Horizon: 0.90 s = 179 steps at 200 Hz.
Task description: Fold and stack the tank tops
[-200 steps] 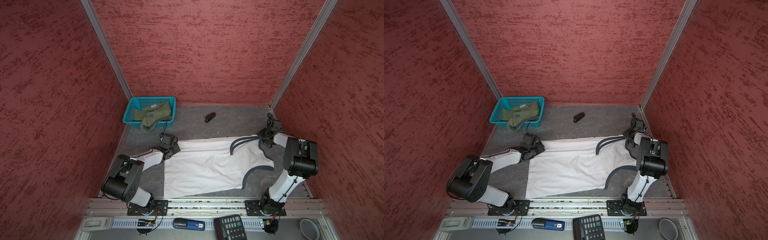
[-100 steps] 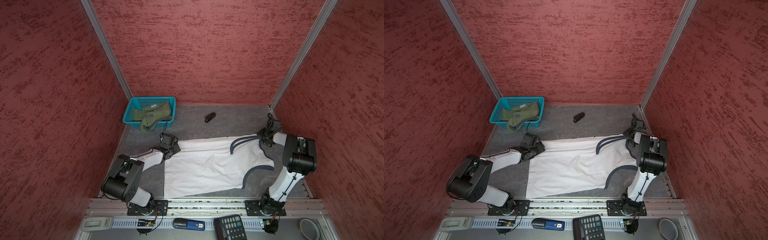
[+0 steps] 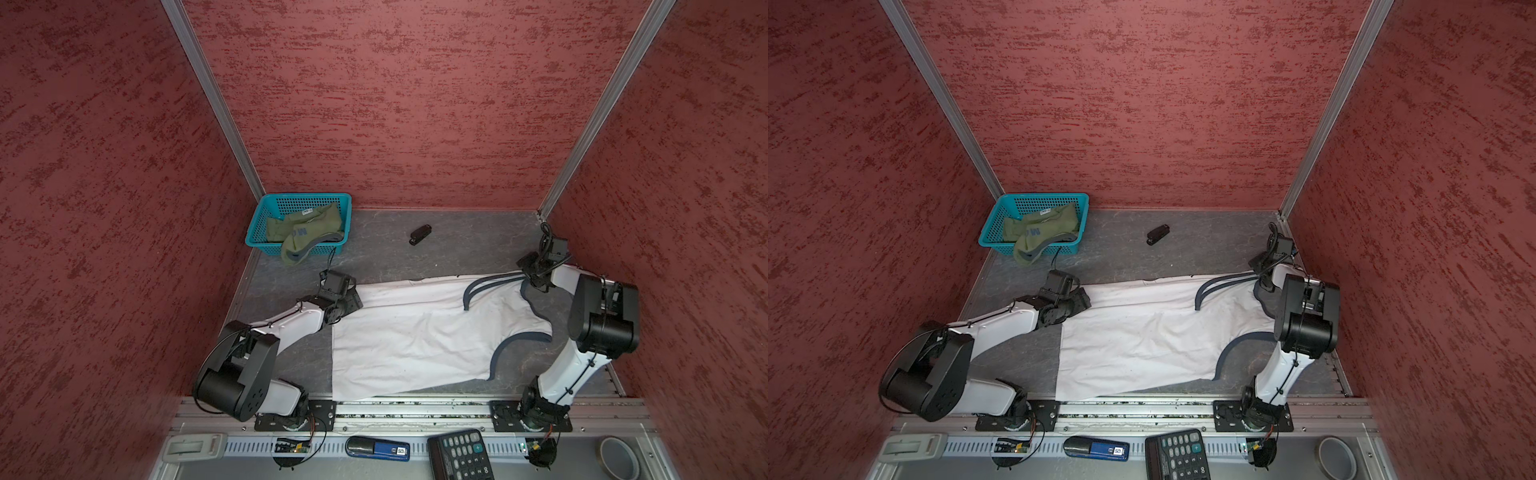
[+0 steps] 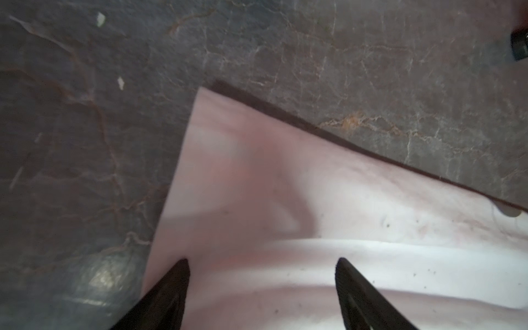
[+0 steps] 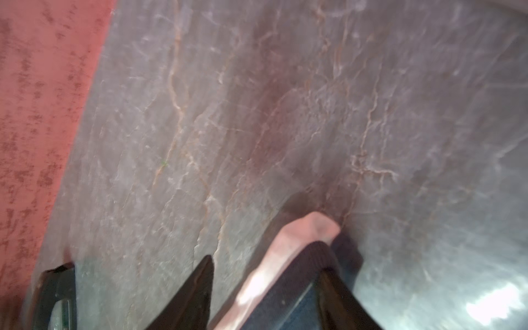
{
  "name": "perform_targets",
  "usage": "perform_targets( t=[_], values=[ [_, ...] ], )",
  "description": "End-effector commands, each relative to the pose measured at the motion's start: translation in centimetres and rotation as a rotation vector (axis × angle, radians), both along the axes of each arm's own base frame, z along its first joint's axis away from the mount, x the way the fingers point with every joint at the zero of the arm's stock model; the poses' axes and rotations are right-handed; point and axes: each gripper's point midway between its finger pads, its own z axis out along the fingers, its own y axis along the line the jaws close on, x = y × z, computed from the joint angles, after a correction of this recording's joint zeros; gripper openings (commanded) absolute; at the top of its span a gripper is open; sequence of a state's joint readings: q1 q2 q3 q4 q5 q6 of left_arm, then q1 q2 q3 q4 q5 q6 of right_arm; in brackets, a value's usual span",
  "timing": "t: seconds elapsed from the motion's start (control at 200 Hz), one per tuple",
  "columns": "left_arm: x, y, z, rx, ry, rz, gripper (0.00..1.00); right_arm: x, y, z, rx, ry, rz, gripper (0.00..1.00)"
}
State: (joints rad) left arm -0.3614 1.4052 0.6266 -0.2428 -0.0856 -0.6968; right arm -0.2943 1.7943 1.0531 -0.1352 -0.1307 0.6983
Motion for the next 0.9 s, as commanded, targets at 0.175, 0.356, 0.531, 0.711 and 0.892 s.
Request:
perform_targets(
  t=[0.175,0.356,0.531,0.711,0.892],
  values=[
    [-0.8,-0.1,2.5,0.035,0.036,-0.055,0.9,-1.2,-0.3,2.5,-0.019,-0.04,0.002,0.82],
    [-0.8,-0.5,3.3,0.037,0.022,-0.065,0.9,-1.8,-0.2,0.7,0.01,0.0,-0.022,0.81],
    [-0.5,-2.9,4.5,0.024,-0.004,-0.132,0.9,-1.9,1.3,2.6,0.008,-0.068,0.027,0.74],
    [0.8,-6.1,3.8,0.002,0.007,-0.196,0.9,-1.6,8.5,2.6,0.037,-0.054,0.229,0.7],
    [1.6,-7.3,1.2,-0.001,0.07,-0.204,0.9,-3.3,12.8,-0.2,0.055,0.011,0.325,0.69]
  ],
)
